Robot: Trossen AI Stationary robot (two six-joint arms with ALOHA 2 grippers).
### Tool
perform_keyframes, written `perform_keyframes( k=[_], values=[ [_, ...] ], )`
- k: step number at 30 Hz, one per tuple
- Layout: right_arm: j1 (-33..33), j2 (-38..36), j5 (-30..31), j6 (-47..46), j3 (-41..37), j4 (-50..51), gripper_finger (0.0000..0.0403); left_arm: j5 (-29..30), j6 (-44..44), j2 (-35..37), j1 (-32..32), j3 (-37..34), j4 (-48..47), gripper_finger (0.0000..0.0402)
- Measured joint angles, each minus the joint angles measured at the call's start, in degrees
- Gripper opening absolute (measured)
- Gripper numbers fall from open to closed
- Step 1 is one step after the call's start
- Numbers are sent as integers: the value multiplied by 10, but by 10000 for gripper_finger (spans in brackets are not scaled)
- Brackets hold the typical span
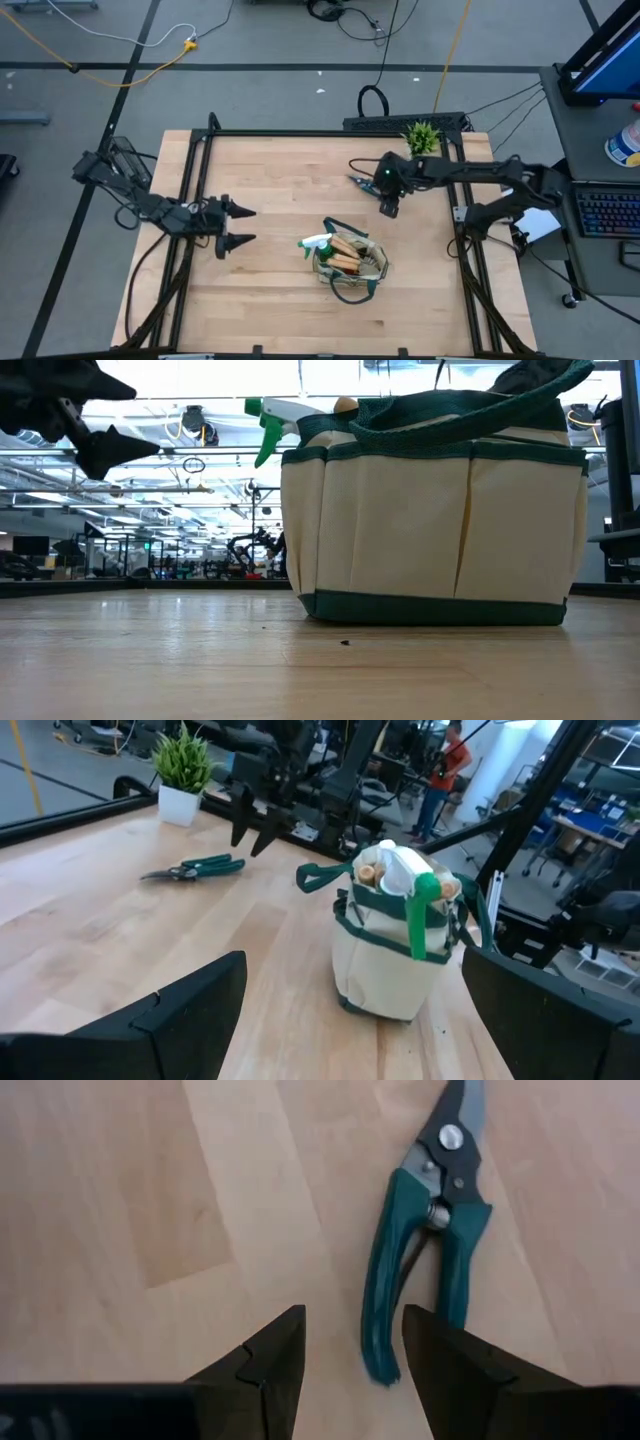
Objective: Pick & Place Garden tools in Gardening bag
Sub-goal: Put the green shear scissors into the gardening bag
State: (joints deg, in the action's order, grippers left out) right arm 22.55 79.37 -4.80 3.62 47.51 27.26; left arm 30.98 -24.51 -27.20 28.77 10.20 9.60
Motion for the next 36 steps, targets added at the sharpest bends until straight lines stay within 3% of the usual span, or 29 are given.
perform_keyframes(
  k=[7, 16, 27, 36],
  values=[
    [0, 31, 32, 18, 0, -9, 162, 4, -22, 0, 0, -12, 10, 374],
    [6, 14, 33, 18, 0, -8, 162, 5, -26, 0, 0, -12, 8, 374],
    [71, 13, 33, 21, 0, -4, 162, 5, -26, 0, 0, -12, 5, 374],
    [70, 14, 32, 31, -19, -13, 162, 5, -23, 0, 0, -12, -1, 374]
  ],
)
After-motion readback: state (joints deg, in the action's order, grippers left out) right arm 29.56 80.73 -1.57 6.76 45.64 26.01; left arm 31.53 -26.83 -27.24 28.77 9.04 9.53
